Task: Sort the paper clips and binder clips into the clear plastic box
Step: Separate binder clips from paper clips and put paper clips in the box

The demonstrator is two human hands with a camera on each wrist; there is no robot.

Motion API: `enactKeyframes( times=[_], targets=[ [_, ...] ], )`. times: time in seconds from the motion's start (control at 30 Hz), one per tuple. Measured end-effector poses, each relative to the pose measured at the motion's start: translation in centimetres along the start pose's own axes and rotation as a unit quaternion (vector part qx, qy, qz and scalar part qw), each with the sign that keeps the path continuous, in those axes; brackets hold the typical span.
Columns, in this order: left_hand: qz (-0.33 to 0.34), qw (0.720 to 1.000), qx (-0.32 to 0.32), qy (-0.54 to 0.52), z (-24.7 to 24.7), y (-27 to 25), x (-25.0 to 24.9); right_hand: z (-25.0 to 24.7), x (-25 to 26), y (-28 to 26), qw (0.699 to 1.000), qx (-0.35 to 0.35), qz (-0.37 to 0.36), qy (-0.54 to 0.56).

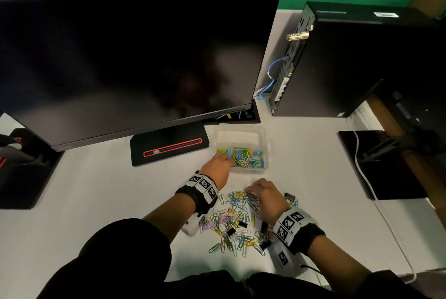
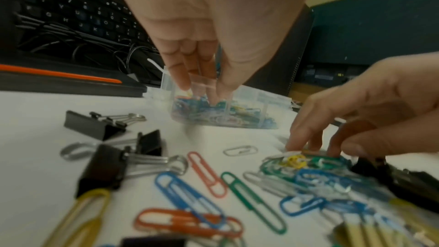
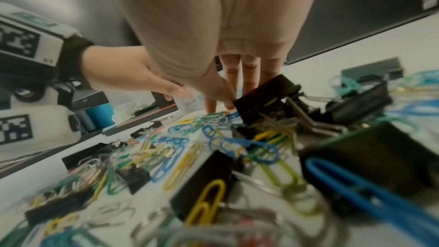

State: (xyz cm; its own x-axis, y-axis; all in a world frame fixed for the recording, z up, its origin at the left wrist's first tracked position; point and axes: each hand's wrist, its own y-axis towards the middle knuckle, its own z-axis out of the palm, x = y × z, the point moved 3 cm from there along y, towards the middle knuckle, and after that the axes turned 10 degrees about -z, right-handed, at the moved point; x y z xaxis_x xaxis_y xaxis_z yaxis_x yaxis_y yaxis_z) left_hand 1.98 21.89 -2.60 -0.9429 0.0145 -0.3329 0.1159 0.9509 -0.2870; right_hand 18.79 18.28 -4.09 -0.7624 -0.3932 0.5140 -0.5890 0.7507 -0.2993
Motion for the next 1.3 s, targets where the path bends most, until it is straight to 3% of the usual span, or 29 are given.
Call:
enactKeyframes(
  times=[0.13, 0.27, 0.33, 0.5, 0.63, 0.7, 0.83, 0.93, 1.13, 1.3],
  targets=[
    [-0.004, 0.998, 0.024, -0.061, -0.1, -1.0, -0.2, -0.4, -1.4, -1.2, 0.998, -0.048, 0.019, 0.021],
    [0.027, 0.994, -0.076, -0.077, -0.5, -2.8, -0.8, -0.8, -2.2, -1.7, 0.997, -0.071, 0.024, 0.022],
    [0.019, 0.992, -0.081, -0.092, -0.4, -3.8, -1.0, -1.0, -1.9, -1.4, 0.998, -0.064, 0.014, 0.023],
    [-0.015, 0.997, 0.069, -0.041, 1.8, -4.9, -1.0, -1.1, 0.1, -0.2, 0.998, 0.037, -0.047, 0.006],
    [-0.006, 0.993, 0.110, -0.050, 2.9, -5.6, -1.3, -1.1, 1.2, 0.1, 0.982, 0.160, -0.045, -0.094],
    [0.000, 0.992, 0.108, -0.071, 2.9, -5.9, -1.4, -1.1, 1.4, 0.0, 0.974, 0.181, -0.048, -0.124],
    [-0.014, 0.989, 0.098, -0.106, 2.7, -6.3, -1.2, 0.0, 1.4, -0.5, 0.982, 0.132, -0.066, -0.114],
    [-0.026, 0.987, 0.093, -0.129, 2.5, -6.3, -0.8, 0.0, 1.0, -0.4, 0.993, 0.088, -0.074, -0.038],
    [-0.074, 0.974, 0.017, -0.213, 1.0, -7.1, 1.3, -0.3, -0.2, -0.5, 0.998, 0.050, -0.039, 0.026],
    [-0.131, 0.963, -0.003, -0.236, 0.4, -8.1, 4.7, -0.8, -0.3, -0.4, 0.999, 0.009, -0.016, 0.051]
  ],
)
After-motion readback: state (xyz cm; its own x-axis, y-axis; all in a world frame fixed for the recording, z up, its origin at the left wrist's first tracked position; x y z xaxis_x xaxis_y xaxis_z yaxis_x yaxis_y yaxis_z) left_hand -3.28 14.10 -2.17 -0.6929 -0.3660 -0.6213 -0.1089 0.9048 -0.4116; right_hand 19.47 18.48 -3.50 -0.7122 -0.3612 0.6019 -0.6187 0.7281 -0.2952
